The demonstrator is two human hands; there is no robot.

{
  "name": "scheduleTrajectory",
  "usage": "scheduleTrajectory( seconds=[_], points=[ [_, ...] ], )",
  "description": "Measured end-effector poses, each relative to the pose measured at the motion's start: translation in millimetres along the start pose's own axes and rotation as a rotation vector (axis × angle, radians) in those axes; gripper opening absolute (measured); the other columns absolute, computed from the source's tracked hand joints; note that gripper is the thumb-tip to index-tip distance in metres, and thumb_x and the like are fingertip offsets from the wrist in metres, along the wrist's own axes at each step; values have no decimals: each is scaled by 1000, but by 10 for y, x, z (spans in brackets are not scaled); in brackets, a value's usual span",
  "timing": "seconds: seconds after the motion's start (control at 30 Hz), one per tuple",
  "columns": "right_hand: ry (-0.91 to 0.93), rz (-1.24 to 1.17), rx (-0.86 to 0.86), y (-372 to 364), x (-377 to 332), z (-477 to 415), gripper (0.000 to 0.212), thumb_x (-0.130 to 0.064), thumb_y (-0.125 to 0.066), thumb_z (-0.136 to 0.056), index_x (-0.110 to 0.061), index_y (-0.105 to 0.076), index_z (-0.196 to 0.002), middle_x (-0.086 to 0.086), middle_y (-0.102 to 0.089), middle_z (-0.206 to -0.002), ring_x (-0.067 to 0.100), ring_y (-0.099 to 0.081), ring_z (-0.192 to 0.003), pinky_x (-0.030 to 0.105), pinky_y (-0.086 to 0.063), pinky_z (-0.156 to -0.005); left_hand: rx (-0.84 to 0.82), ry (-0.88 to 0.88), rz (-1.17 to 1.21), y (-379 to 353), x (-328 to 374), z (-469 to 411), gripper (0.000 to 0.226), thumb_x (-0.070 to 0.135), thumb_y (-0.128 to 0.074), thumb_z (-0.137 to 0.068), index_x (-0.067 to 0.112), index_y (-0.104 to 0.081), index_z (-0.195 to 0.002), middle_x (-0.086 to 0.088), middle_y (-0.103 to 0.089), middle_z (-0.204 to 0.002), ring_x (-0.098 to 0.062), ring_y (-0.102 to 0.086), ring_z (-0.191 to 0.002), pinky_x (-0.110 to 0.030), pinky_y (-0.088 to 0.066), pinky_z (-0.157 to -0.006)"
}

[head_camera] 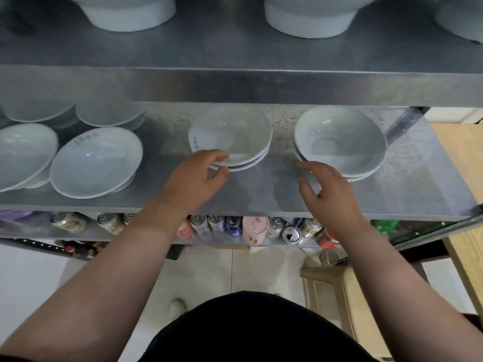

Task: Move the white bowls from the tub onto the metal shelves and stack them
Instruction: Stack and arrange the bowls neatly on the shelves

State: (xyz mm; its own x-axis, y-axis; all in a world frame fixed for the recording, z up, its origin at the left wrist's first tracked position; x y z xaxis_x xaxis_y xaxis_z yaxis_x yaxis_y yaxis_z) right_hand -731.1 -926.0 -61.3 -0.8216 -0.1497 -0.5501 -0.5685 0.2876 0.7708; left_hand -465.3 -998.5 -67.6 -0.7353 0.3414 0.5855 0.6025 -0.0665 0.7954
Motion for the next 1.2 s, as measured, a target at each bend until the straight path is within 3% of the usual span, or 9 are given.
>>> scheduleTrajectory(
  seconds=[0.2, 0.47, 0.57, 0.67, 0.73, 0.83, 0.93, 1.1, 1.2],
  points=[
    [-268, -542, -157, -903, -1026, -20, 23, -9, -60, -92, -21, -68, -111, -14, -69, -108, -4, -62, -101, 8, -44, -87, 111, 199, 372, 735, -669, 635, 28, 22, -60, -96, 23, -62, -124, 18, -64, -118, 13, -57, -108, -4, -41, -88],
    [-167, -525, -305, -2161, -2445, -184, 26, -13, -57, -93, -20, -68, -115, -16, -66, -111, -10, -59, -97, 3, -39, -83, 206, 275, 293, 1824, -2126, 1194, 27, 19, -58, -94, 32, -61, -118, 19, -66, -116, 4, -60, -107, -12, -47, -86],
    [-63, -402, -312, -2504, -2798, -244, 25, -16, -59, -92, -22, -66, -116, -15, -62, -115, -5, -52, -103, 4, -36, -87, 231, 295, 145, 2153, -2559, 1326, 31, 20, -57, -94, 27, -60, -124, 15, -63, -121, -2, -58, -110, -26, -46, -95],
    [170, -157, -261, -2700, -3027, -262, 26, -25, -62, -87, -22, -68, -112, -5, -67, -114, 14, -60, -110, 34, -45, -99, 190, 316, -44, 2337, -2840, 1359, 40, 19, -58, -94, 22, -54, -133, 1, -54, -133, -16, -50, -123, -30, -39, -101],
    [323, 64, -204, -2761, -3097, -265, 28, -31, -62, -80, -22, -71, -105, -2, -72, -105, 20, -65, -105, 41, -44, -97, 98, 370, -112, 2361, -3041, 1333, 45, 20, -60, -93, 22, -50, -137, -3, -50, -137, -21, -48, -124, -34, -38, -101],
    [378, 276, -397, -2944, -3089, -289, 32, -33, -65, -80, -23, -69, -110, -3, -72, -106, 23, -66, -101, 40, -41, -95, -59, 380, -318, 2316, -3306, 1254, 44, 19, -62, -89, 20, -55, -133, -8, -58, -129, -29, -57, -115, -38, -44, -95],
    [403, 437, -503, -3046, -3093, -332, 37, -17, -66, -81, -25, -66, -118, 0, -71, -110, 27, -65, -101, 37, -39, -96, -130, 319, -554, 2276, -3365, 1185, 42, 5, -57, -86, 21, -61, -125, -10, -67, -115, -32, -63, -102, -41, -51, -88],
    [407, 474, -467, -2900, -3133, -374, 43, -2, -53, -84, -20, -63, -122, 5, -68, -112, 31, -60, -103, 32, -37, -97, -114, 320, -660, 2265, -3302, 1219, 55, -5, -53, -82, 22, -56, -129, -9, -66, -112, -34, -64, -99, -42, -53, -81],
    [441, 444, -328, -2640, -3092, -331, 35, 5, -66, -68, -12, -68, -99, 7, -68, -84, 33, -62, -81, 30, -43, -75, -6, 330, -653, 2312, -3194, 1337, 59, -6, -53, -80, 21, -54, -133, -11, -65, -113, -37, -63, -99, -44, -54, -76]
  ],
)
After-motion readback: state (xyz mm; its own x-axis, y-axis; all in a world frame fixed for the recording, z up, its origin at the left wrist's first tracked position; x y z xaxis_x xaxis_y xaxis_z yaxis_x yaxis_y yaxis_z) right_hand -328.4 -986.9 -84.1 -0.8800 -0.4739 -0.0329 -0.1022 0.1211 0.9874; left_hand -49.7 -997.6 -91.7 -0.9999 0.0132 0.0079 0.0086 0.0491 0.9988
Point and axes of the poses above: each hand's wrist, its own z-axis away from the middle knuckle, its own y-axis out of the back of the hand, x = y × z, the point moved 6 cm from there along -z, towards the middle knuckle
